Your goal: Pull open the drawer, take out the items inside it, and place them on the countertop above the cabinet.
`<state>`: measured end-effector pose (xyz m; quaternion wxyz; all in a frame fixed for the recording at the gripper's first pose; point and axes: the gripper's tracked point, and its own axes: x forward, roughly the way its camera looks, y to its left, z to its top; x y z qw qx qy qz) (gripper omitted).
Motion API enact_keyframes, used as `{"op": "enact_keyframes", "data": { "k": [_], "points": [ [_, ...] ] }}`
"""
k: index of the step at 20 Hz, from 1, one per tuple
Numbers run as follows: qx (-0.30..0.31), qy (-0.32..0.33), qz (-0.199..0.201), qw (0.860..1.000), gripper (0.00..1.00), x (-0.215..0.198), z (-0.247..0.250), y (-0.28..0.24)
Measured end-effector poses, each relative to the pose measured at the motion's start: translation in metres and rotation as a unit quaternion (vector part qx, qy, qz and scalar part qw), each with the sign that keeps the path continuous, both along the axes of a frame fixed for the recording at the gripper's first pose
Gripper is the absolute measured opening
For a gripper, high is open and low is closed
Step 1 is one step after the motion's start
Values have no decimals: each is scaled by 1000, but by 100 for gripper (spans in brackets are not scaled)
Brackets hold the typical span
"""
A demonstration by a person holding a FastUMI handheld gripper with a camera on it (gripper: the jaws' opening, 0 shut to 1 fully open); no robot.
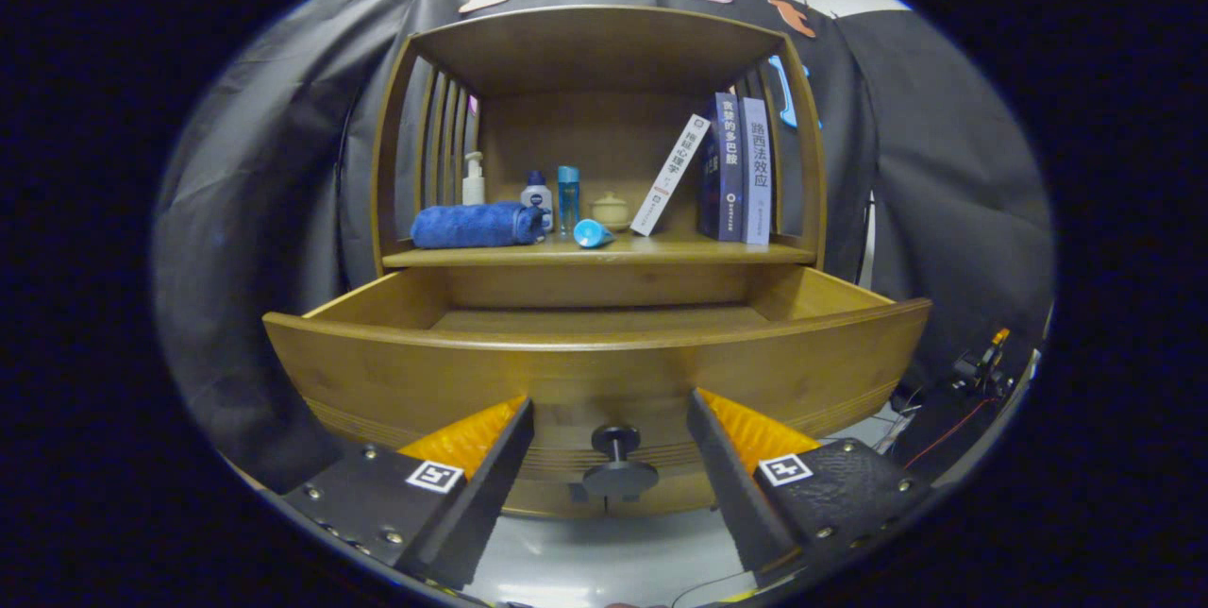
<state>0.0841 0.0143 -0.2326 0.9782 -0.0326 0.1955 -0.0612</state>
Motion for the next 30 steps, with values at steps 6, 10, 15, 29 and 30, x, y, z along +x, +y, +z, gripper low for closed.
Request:
{"op": "enact_keyframes", "data": {
  "k": [6,10,15,29,30],
  "points": [
    [-56,-23,20,998,97,51,2,9],
    [-74,-40,13,996,96,69,1,6],
    [-69,-20,13,997,97,98,-7,7],
    [-98,-1,-3,995,96,160,-20,3],
    [-103,-5,1,995,96,158,-17,4]
  ]
}}
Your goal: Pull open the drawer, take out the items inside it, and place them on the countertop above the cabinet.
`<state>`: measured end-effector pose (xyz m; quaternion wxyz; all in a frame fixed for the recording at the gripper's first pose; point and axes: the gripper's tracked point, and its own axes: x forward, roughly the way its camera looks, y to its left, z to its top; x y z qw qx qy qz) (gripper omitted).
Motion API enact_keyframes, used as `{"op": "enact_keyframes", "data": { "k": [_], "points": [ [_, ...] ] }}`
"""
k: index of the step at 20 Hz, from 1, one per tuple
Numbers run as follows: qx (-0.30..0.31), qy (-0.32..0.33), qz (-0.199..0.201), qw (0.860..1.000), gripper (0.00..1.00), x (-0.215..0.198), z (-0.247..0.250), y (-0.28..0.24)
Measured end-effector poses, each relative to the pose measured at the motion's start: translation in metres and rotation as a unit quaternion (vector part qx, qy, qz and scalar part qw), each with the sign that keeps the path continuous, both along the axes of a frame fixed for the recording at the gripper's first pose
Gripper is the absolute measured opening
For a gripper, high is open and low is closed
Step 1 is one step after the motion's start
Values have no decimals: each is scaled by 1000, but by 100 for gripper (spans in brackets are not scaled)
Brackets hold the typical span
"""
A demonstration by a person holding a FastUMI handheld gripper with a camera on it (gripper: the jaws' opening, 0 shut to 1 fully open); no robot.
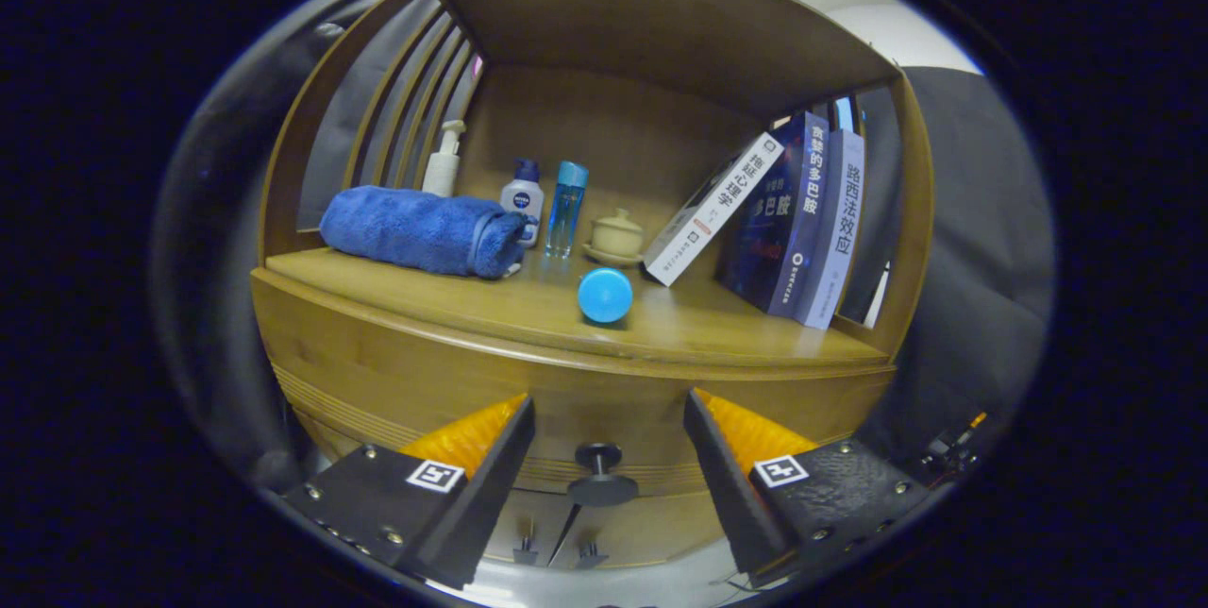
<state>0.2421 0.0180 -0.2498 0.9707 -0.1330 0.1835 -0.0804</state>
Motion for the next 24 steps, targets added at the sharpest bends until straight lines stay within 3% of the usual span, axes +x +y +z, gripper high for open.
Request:
{"op": "enact_keyframes", "data": {
  "k": [15,19,24],
  "points": [
    [4,15,34,999,98,-3,-6,-1],
    [11,-20,55,998,97,-23,32,7],
    [29,-81,88,992,97,-47,128,6]
  ]
}}
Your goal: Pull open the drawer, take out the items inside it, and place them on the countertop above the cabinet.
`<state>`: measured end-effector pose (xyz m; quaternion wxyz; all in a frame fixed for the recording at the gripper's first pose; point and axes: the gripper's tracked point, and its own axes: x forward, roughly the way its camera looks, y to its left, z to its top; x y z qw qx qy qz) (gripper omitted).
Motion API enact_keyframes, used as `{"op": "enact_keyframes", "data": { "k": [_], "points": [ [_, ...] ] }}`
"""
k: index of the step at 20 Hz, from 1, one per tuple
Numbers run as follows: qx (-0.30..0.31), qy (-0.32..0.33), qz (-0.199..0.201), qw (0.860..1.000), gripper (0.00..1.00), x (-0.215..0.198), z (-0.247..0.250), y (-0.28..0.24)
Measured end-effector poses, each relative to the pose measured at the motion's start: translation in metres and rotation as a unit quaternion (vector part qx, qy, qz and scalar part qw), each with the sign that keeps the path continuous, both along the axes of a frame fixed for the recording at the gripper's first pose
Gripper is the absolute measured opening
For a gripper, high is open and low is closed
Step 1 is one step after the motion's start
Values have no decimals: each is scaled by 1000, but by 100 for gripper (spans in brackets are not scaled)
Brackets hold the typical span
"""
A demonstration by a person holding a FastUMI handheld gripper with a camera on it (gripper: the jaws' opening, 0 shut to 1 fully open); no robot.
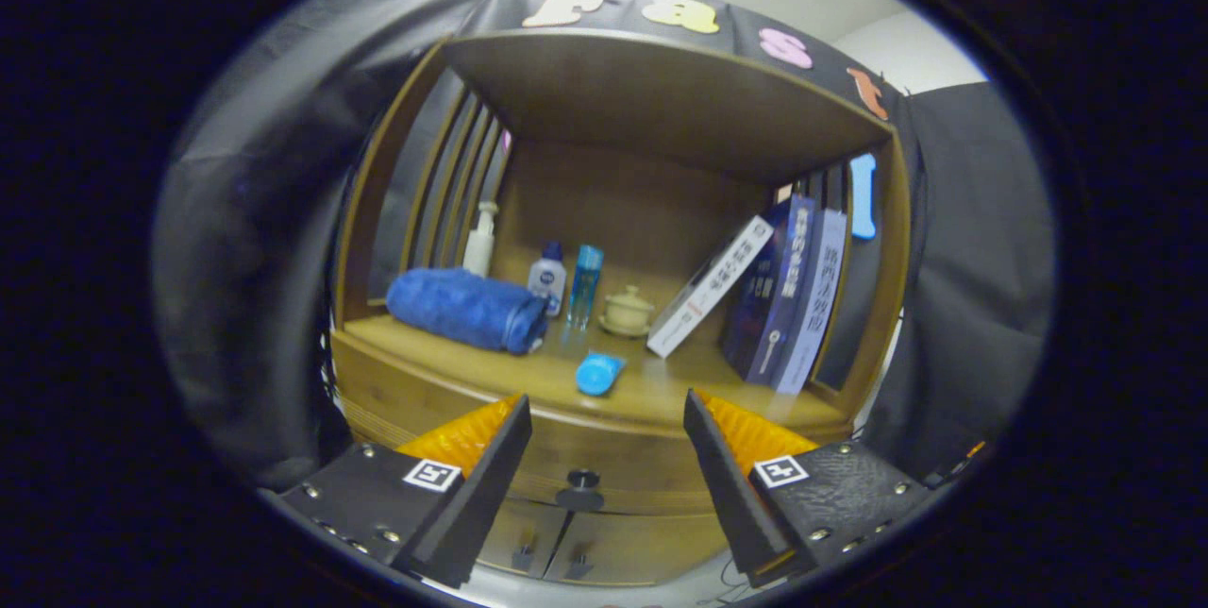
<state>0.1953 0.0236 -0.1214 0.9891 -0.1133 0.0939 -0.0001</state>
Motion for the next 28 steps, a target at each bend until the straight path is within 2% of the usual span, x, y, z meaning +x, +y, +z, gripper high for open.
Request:
{"op": "enact_keyframes", "data": {
  "k": [6,11,18,21,28],
  "points": [
    [44,-59,19,997,97,-48,122,-18],
    [47,-82,18,995,97,-107,171,-45],
    [58,-104,8,993,97,-178,194,-73],
    [60,-119,-2,991,97,-187,196,-78],
    [88,-107,-3,990,97,-189,184,-75]
  ]
}}
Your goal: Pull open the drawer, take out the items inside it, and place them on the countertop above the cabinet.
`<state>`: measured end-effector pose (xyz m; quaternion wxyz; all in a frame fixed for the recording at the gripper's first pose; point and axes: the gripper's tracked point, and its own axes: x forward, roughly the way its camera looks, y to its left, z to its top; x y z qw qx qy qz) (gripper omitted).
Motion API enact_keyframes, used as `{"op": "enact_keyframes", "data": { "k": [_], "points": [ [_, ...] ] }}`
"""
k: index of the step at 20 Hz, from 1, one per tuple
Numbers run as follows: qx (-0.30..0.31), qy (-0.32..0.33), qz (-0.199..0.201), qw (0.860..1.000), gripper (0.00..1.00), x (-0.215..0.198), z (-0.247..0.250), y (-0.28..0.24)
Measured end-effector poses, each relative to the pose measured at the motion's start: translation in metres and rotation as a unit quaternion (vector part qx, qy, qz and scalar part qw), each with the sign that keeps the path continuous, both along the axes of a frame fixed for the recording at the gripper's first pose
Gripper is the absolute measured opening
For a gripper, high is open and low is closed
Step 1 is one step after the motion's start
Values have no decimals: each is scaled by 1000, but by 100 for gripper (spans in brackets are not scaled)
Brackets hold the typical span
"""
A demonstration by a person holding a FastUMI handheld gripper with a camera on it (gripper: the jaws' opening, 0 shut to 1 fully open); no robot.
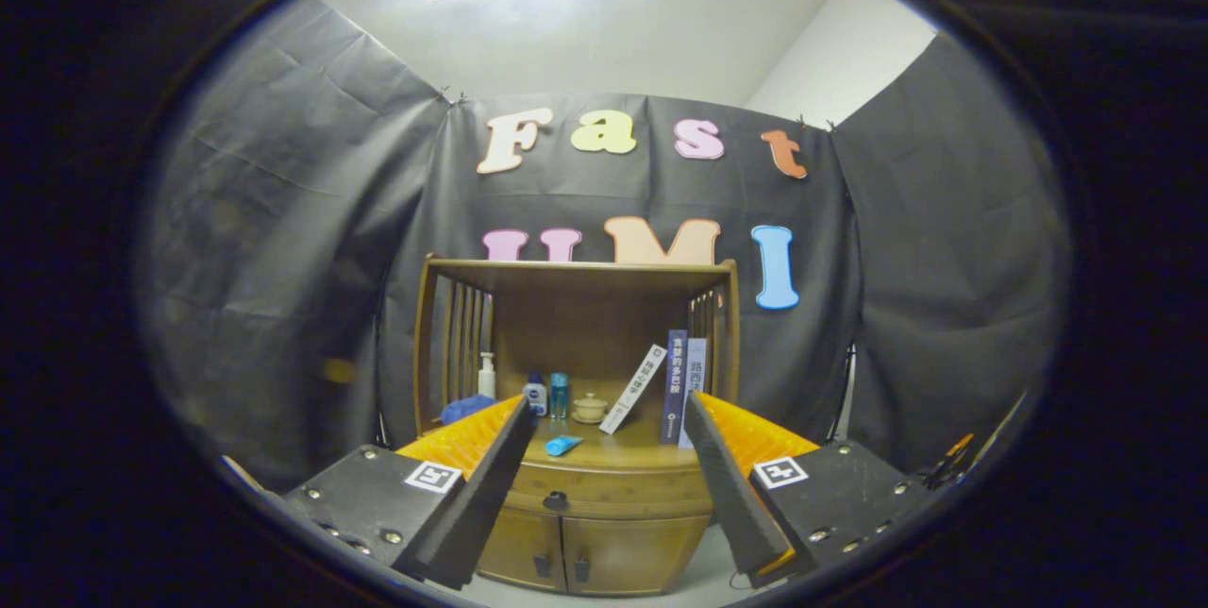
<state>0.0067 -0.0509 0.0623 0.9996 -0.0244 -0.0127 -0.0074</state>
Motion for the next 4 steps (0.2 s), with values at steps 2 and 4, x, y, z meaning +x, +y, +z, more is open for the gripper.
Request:
{"op": "enact_keyframes", "data": {
  "k": [2,4],
  "points": [
    [5,1,1,1000,97,0,-1,1],
    [12,2,3,1000,97,0,-1,1]
  ]
}}
